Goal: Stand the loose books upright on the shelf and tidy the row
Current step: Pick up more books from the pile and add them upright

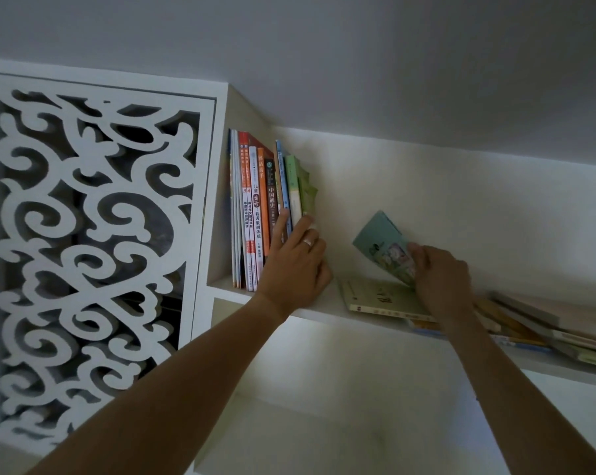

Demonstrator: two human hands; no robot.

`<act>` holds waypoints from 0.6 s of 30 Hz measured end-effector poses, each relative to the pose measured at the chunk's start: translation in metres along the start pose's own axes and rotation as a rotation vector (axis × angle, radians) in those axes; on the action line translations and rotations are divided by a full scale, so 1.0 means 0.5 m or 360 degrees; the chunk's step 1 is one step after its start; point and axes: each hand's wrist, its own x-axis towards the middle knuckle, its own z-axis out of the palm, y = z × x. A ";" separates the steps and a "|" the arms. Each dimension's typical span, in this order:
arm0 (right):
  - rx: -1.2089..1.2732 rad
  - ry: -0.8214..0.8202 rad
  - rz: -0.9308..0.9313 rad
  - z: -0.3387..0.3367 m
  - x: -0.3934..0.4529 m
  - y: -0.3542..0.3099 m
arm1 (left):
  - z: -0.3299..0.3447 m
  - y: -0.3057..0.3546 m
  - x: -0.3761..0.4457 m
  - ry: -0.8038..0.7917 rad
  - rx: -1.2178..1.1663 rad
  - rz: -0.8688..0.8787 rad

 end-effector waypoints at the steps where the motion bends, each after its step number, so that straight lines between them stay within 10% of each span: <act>1: 0.0185 0.0090 0.0024 0.011 -0.007 -0.029 | 0.000 0.000 -0.002 -0.0004 -0.0021 -0.0004; 4: 0.0603 0.0175 0.0107 0.040 -0.025 -0.141 | 0.006 -0.001 -0.004 0.0118 -0.0216 -0.0024; 10: 0.1221 -0.0520 0.0143 0.106 -0.044 -0.275 | 0.013 -0.002 -0.010 0.0360 -0.0515 -0.0095; 18: 0.0229 -0.1040 -0.0213 0.011 -0.031 -0.103 | 0.013 0.007 -0.012 0.0121 -0.0001 0.0006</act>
